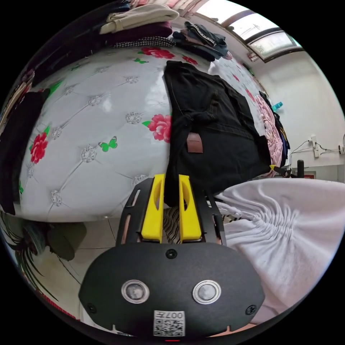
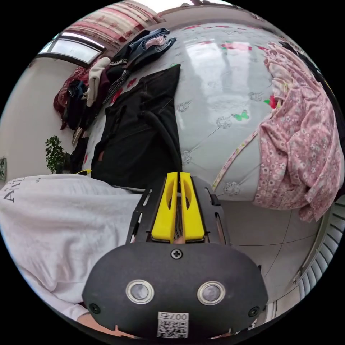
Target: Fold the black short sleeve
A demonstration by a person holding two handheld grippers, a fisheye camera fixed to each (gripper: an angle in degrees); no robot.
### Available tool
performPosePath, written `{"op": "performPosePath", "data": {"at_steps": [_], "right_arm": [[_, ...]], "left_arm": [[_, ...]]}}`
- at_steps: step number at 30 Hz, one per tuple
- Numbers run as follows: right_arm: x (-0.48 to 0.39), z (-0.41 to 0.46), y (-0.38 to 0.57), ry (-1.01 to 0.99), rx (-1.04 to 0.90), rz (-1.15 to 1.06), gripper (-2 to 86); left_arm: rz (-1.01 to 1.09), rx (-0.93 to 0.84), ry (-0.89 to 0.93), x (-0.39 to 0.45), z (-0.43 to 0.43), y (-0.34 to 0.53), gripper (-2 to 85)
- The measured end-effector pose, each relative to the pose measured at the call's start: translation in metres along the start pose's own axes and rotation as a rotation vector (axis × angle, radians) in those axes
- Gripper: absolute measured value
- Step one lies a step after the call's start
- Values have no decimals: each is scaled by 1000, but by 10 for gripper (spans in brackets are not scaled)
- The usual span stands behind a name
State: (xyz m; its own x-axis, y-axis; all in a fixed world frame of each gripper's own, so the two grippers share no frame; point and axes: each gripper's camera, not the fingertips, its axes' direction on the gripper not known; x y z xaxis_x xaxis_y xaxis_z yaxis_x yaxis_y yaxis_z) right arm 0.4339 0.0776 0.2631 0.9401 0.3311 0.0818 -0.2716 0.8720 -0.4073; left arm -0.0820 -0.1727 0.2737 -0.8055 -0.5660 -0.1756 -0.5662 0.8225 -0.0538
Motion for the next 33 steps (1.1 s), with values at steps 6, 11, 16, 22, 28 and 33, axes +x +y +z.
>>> {"op": "performPosePath", "data": {"at_steps": [6, 11, 16, 22, 28, 33], "right_arm": [[15, 29, -5, 25, -125, -14, 11], [22, 23, 0, 49, -167, -66, -1], [52, -24, 13, -188, -31, 0, -2], [92, -67, -4, -573, 178, 149, -3], [95, -80, -83, -762, 326, 261, -1], [69, -69, -183, -556, 384, 265, 7]], "left_arm": [[59, -91, -53, 8, 12, 3, 84], [91, -157, -29, 1, 4, -13, 5], [-27, -11, 358, -47, -54, -17, -4], [-146, 149, 711, -96, -92, -58, -5], [-272, 234, 726, -117, -107, -156, -2], [-389, 379, 601, -115, -108, -240, 48]]}}
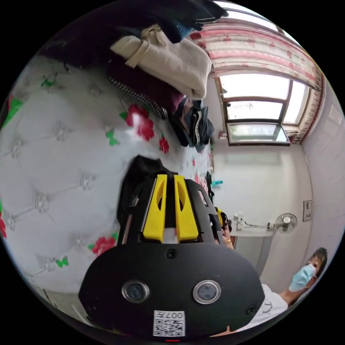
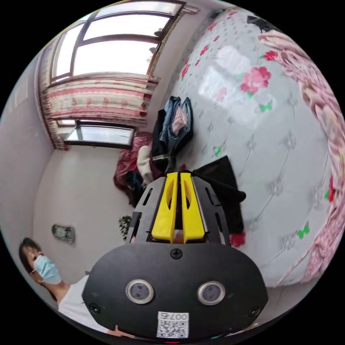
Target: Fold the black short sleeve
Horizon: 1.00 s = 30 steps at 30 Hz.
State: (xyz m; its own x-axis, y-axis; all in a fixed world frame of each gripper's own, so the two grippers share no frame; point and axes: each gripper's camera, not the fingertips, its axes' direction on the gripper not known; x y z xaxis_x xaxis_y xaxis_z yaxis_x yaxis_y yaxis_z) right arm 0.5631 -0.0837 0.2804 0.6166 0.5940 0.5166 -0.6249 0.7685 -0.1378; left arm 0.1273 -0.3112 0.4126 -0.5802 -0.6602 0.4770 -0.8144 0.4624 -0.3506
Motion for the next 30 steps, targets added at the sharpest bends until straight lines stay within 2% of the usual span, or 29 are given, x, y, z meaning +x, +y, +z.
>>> {"op": "performPosePath", "data": {"at_steps": [2, 5, 9, 12, 17, 22, 26, 30], "right_arm": [[2, 25, -16, 80, 1, 9, 15], [17, 40, -5, 70, 13, 0, 25], [50, 52, 31, 179, -69, 2, 38], [61, 55, 57, 312, -98, -22, 48], [63, 66, 57, 346, -106, -9, 62], [53, 104, 41, 485, -248, -63, 22], [40, 99, 27, 562, -208, -97, 12], [18, 89, 14, 531, -194, -178, 22]], "left_arm": [[4, 72, -30, 6, 9, -12, 71], [36, 91, -104, 6, 23, -17, 83], [127, -99, -252, -12, 47, -1, 89], [189, -176, -336, -18, 56, 16, 88], [268, -262, -354, -14, 85, 34, 85], [255, -274, -431, -7, 101, 47, 3], [229, -259, -459, -6, 92, 77, -3], [210, -236, -461, 0, 77, 114, 32]]}}
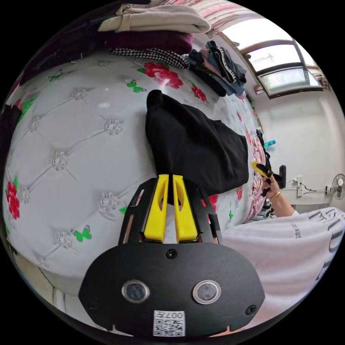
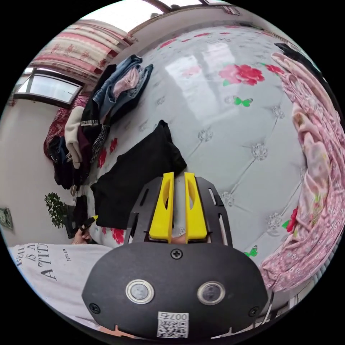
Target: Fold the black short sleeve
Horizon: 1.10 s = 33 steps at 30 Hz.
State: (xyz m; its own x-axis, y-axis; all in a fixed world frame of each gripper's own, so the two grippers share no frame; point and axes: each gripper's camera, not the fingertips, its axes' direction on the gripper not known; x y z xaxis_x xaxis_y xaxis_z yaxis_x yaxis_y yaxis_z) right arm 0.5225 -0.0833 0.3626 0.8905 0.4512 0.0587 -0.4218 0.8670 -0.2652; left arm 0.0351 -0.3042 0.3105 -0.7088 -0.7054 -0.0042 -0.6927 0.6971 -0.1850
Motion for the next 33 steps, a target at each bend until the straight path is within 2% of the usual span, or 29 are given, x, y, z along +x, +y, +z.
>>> {"op": "performPosePath", "data": {"at_steps": [4, 9, 11, 14, 20, 23, 28, 33], "right_arm": [[-23, 2, -39, -25, 2, -90, 31], [-55, 39, -93, 23, -41, -133, 37], [-63, 62, -110, 39, -96, -115, 29], [-65, 68, -122, 95, -88, -81, 9], [-33, 73, -129, 17, -77, -6, 2], [-20, 67, -120, -60, 1, 69, 10], [-13, 23, -73, -159, 142, 109, 37], [0, -7, 23, -223, 136, 186, 67]], "left_arm": [[1, 123, -16, -6, -27, -18, 79], [69, 136, -16, -1, -23, -92, 111], [85, 90, -51, 2, -6, -118, 103], [32, 0, -105, -3, 16, -144, 31], [-102, 62, 26, -42, 19, -132, 6], [-159, 114, 97, -53, 19, -124, 33], [-129, 186, 57, -54, -11, -110, 83], [-36, 170, 66, -33, -29, -66, 92]]}}
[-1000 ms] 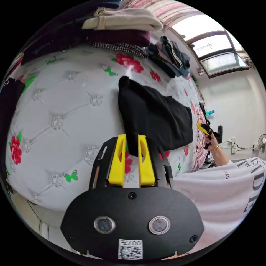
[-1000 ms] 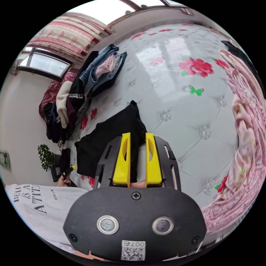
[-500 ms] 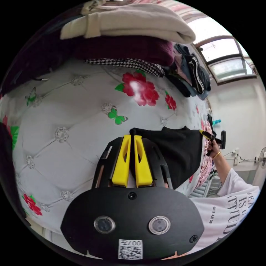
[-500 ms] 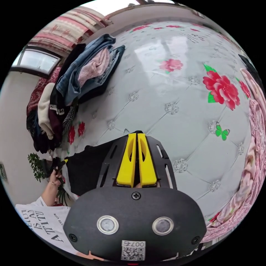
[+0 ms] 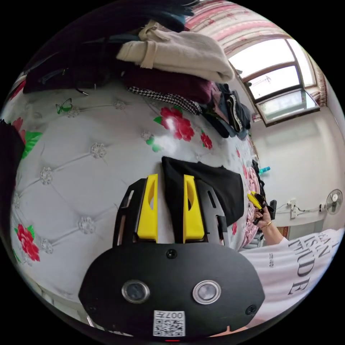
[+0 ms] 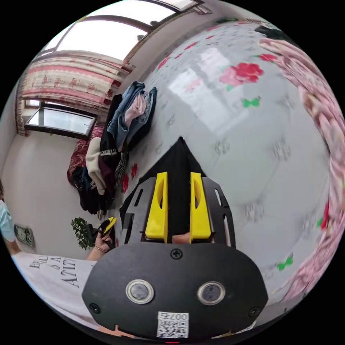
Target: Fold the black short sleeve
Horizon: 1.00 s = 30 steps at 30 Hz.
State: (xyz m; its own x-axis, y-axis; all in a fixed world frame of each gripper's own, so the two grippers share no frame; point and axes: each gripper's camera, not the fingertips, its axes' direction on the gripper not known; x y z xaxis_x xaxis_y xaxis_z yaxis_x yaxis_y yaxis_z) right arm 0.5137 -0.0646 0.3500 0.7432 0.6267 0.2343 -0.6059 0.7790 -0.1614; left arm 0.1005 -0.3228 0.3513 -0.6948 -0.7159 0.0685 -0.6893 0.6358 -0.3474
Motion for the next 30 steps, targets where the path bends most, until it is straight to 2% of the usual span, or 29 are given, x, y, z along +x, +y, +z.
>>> {"op": "performPosePath", "data": {"at_steps": [3, 8, 11, 16, 18, 21, 22, 23, 26, 30], "right_arm": [[23, -13, 59, -26, 3, 145, 82], [55, 9, 101, -222, 54, 379, 92], [46, 24, 89, -254, 82, 386, 88], [12, 33, 54, -146, 68, 354, 70], [-28, 31, 32, -97, 46, 222, 64], [-136, 42, -2, 38, -70, -195, 58], [-186, 55, -5, 88, -131, -398, 56], [-234, 71, -2, 120, -203, -590, 55], [-320, 124, 32, 129, -392, -940, 55], [-357, 201, 88, 114, -594, -1127, 60]], "left_arm": [[55, -33, -24, 16, -2, 35, 90], [-15, -114, 64, 16, 11, 72, 94], [-39, -104, 71, 13, 9, 82, 97], [-99, -78, 118, -7, -5, 92, 94], [-113, -55, 132, -16, -13, 98, 94], [-128, -32, 126, -29, -26, 109, 95], [-141, -20, 129, -35, -31, 113, 97], [-148, -14, 133, -38, -33, 116, 99], [-183, 3, 169, -54, -40, 126, 107], [-227, 27, 211, -74, -48, 141, 110]]}}
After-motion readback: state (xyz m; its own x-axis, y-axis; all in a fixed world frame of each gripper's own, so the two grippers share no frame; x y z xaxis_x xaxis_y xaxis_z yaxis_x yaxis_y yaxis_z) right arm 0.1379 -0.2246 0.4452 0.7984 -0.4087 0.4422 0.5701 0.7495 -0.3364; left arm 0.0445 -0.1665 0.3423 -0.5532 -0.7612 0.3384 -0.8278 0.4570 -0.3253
